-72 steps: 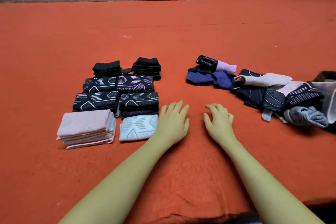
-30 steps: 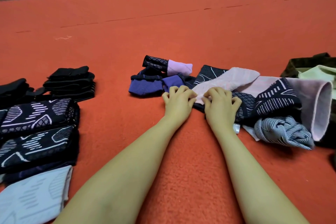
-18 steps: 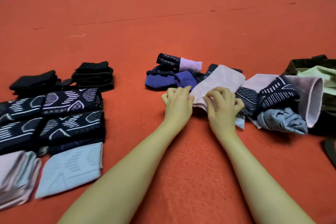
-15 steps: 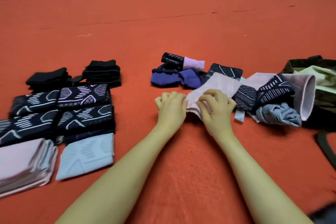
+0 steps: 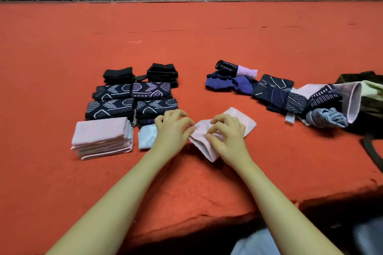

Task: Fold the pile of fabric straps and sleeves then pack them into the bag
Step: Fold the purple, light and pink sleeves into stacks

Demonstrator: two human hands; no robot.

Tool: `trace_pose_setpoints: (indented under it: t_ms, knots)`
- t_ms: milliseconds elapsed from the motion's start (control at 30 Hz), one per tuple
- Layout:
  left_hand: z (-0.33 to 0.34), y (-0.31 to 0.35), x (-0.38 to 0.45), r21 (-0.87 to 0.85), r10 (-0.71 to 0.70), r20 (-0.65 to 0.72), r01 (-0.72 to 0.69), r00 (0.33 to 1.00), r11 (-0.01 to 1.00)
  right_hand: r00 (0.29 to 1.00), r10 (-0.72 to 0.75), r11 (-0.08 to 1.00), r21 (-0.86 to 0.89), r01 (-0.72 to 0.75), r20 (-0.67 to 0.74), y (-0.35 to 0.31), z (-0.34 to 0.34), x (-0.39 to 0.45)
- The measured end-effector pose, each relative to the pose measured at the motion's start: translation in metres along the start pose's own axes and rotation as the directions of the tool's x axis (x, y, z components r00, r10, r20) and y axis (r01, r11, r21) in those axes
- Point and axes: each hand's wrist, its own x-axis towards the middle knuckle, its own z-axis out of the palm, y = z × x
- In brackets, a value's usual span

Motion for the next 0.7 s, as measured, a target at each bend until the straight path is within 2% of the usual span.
trace_pose_setpoints:
  t_ms: [200, 367, 500, 600, 700]
  knots:
    - [-0.027, -0.023, -0.019, 0.020, -0.058, -0.030, 0.058, 0.998, 0.998, 0.991, 0.026, 0.996, 0.086, -0.038, 0.133, -0.033, 0.024, -0.005]
    - [-0.028, -0.032, -0.031, 0.170, -0.122, 0.097, 0.105, 0.988, 0.980, 0.975, 0.006, 0.996, -0.084, 0.013, 0.220, -0.027, 0.030, -0.002]
    - [-0.016, -0.017, -0.034, 0.270, -0.046, 0.138, 0.007, 0.989, 0.963, 0.988, 0.097, 0.951, -0.303, -0.058, 0.117, -0.002, 0.010, -0.001]
    - [-0.001, 0.006, -0.034, 0.287, -0.016, 0.219, -0.049, 0.976, 0.957, 0.977, 0.211, 0.855, -0.483, -0.191, -0.013, 0.022, -0.005, 0.001]
    - [0.016, 0.031, -0.032, 0.258, -0.036, 0.338, -0.055, 0.940, 0.965, 0.943, 0.330, 0.757, -0.590, -0.283, -0.029, 0.043, -0.014, -0.003]
